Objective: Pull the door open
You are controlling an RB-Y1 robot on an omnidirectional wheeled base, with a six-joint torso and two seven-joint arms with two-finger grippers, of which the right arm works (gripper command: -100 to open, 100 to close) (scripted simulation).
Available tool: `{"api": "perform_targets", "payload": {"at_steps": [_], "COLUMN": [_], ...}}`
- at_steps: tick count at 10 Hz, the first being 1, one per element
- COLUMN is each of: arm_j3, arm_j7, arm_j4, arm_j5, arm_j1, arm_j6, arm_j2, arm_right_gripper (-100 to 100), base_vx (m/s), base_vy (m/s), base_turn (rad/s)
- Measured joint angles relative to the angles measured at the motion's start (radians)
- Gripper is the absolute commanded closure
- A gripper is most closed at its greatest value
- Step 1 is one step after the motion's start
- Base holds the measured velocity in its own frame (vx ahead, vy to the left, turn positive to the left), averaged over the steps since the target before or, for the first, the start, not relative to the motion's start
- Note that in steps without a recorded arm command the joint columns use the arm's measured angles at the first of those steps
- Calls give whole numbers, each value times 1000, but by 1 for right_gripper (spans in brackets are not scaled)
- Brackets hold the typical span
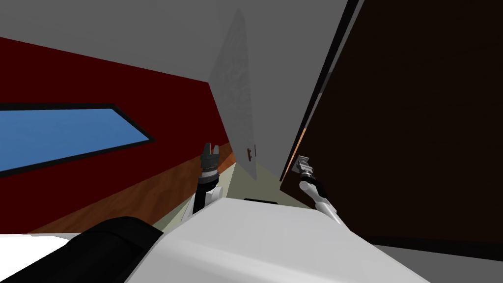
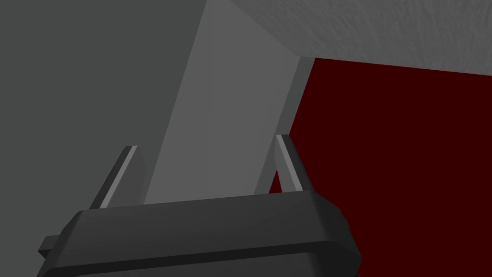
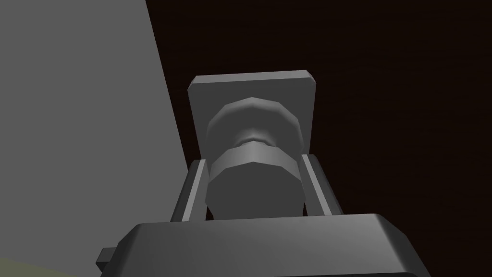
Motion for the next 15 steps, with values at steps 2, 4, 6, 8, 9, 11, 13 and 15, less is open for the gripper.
{"api": "perform_targets", "payload": {"at_steps": [2, 4, 6, 8, 9, 11, 13, 15], "arm_j3": [17, 39, 62, 84, 94, 105, 121, 144], "arm_j7": [-16, -32, -51, -70, -77, -84, -101, -120], "arm_j4": [-5, -21, -34, -42, -50, -54, -63, -73], "arm_j5": [1, 2, 4, 5, 6, 6, 8, 9], "arm_j1": [5, 16, 31, 39, 45, 53, 56, 69], "arm_j6": [-4, -1, -2, -3, -3, -1, -7, -11], "arm_j2": [-16, -30, -47, -60, -66, -72, -90, -106], "arm_right_gripper": [100, 100, 100, 100, 100, 100, 100, 100], "base_vx": [-253, -247, -232, -241, -99, -193, -239, -232], "base_vy": [-50, -23, -16, -47, -15, -36, -24, -56], "base_turn": [155, 142, 97, 117, 38, 129, 118, 138]}}
